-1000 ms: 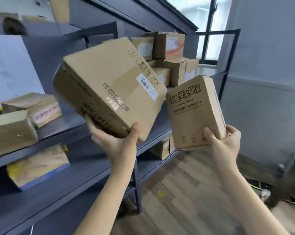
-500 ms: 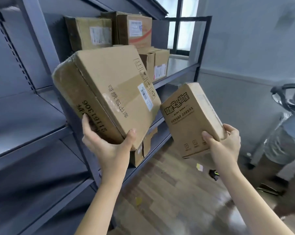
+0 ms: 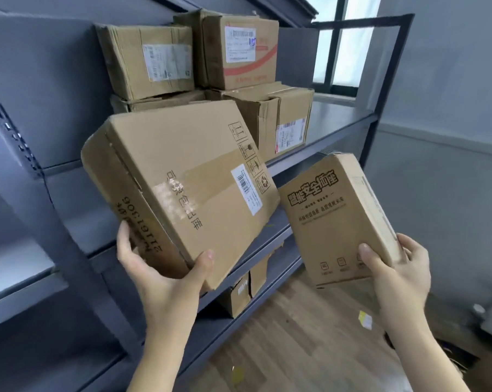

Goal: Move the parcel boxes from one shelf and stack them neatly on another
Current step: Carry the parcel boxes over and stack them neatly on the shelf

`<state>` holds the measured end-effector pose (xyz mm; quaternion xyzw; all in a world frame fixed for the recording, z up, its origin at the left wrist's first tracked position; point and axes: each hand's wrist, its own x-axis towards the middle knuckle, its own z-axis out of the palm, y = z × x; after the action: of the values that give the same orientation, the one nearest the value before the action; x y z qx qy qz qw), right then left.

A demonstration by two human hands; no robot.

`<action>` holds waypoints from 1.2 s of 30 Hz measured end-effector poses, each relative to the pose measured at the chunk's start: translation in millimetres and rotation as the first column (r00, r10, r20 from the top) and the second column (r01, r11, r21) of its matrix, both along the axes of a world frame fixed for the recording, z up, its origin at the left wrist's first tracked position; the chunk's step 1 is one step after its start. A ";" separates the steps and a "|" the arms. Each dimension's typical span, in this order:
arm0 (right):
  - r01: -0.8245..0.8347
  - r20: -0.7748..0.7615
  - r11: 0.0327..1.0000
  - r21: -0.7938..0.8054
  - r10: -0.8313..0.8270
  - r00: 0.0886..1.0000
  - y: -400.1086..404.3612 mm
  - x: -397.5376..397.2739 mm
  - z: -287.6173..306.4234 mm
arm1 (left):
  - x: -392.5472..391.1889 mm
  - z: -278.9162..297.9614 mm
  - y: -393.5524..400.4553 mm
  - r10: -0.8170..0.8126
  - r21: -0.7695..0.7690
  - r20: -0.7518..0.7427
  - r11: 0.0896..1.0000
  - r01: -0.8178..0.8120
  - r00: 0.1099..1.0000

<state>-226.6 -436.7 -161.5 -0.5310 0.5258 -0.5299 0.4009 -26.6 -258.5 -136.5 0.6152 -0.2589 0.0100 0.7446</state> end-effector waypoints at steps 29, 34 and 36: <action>-0.542 0.033 0.832 -0.117 0.549 0.835 -266.2 29.6 44.6 | -72.0 4.0 -154.7 0.261 -0.115 -0.467 0.929 -0.351 0.845; -0.526 0.139 0.841 -0.130 0.541 0.830 -278.8 46.0 51.9 | -59.6 6.3 -155.4 0.238 -0.150 -0.452 0.930 -0.336 0.860; -0.532 0.142 0.835 -0.143 0.549 0.824 -280.6 55.3 49.8 | -52.3 2.3 -151.4 0.257 -0.126 -0.418 0.933 -0.336 0.871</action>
<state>-171.3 -717.2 -111.7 -0.6277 0.2898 -0.4646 0.5534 -79.0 -409.9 -134.2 0.5610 -0.0031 0.0257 0.8274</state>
